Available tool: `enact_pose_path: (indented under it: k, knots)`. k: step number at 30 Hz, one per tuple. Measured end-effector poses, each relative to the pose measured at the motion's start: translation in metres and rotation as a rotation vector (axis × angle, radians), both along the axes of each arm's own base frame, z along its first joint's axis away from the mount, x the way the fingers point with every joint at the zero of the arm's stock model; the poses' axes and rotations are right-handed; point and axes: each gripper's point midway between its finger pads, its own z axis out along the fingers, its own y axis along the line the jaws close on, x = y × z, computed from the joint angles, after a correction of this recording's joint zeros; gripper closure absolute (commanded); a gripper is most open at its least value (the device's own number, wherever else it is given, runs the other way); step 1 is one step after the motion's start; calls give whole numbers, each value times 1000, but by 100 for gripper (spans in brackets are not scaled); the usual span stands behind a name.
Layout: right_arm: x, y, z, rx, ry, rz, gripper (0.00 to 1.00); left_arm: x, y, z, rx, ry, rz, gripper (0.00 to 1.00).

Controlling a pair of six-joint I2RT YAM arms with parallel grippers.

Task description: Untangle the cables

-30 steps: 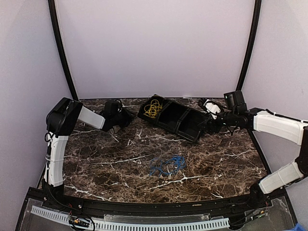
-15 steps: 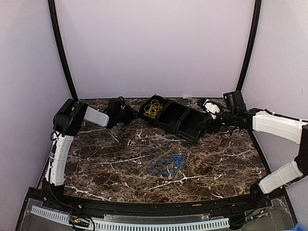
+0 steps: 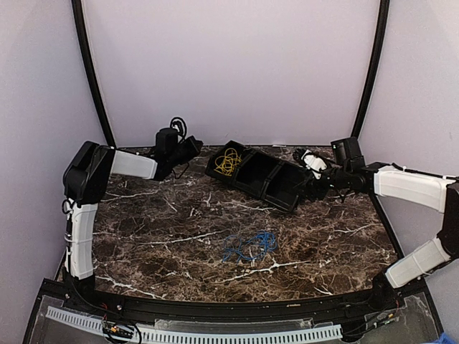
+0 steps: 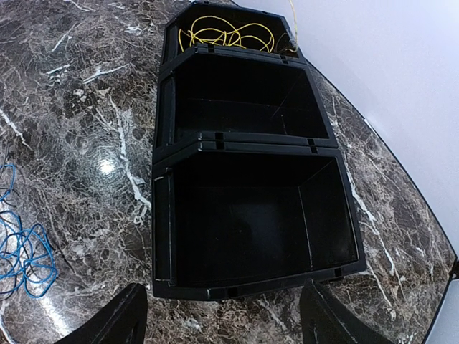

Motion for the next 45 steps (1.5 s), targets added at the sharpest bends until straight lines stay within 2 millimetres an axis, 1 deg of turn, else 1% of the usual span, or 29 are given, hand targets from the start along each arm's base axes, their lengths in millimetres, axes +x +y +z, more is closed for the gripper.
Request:
enact_pose_path:
  k: [1,2,4,8,12,15,19,21,22,23,24,26,27,33,34,35,37,39,42,45]
  knots:
    - [0,0,0,0,1,0,25,-3,-7,10,4,-31,-14,100]
    - [0,0,-1,0,1,0,25,-6,-13,16,7,-51,-25,100]
    - [0,0,-1,-1,2,0,26,-13,-27,23,16,-81,-52,100]
    - [-1,0,-2,-3,2,2,26,-24,-48,21,28,-84,-93,100]
    - [-2,-1,-6,-9,10,5,26,-31,-59,18,31,-81,-118,100]
    - [-2,0,-6,-11,9,7,26,-32,-63,5,35,-60,-126,100]
    - [-2,0,-7,-13,8,11,26,-33,-66,-22,29,-3,-125,100]
    - [-2,0,-9,-14,12,13,26,-33,-67,-37,22,32,-122,97]
    - [-2,0,-10,-16,15,13,26,-33,-67,-43,19,46,-121,94]
    - [-2,0,-11,-18,17,13,26,-34,-68,-53,12,69,-119,91]
    - [-2,0,-12,-19,18,14,26,-34,-68,-58,11,80,-119,87]
    - [-2,0,-13,-20,20,15,26,-35,-68,-67,7,103,-117,82]
    - [-3,0,-13,-20,21,16,26,-36,-68,-69,4,111,-117,80]
    - [-3,0,-13,-19,21,18,26,-39,-72,-67,-14,113,-121,67]
    - [-3,0,-13,-19,21,18,26,-42,-72,-66,-15,115,-122,60]
    - [-3,0,-13,-20,21,19,26,-44,-72,-65,-12,117,-122,57]
    - [-3,0,-13,-21,20,21,26,-53,-71,-62,-6,127,-120,50]
    - [-4,1,-14,-20,21,24,26,-62,-70,-58,4,135,-114,47]
    - [-4,2,-14,-18,23,32,26,-76,-62,-51,28,144,-93,45]
    - [-7,4,-14,-12,27,51,26,-96,-52,-34,67,129,-75,45]
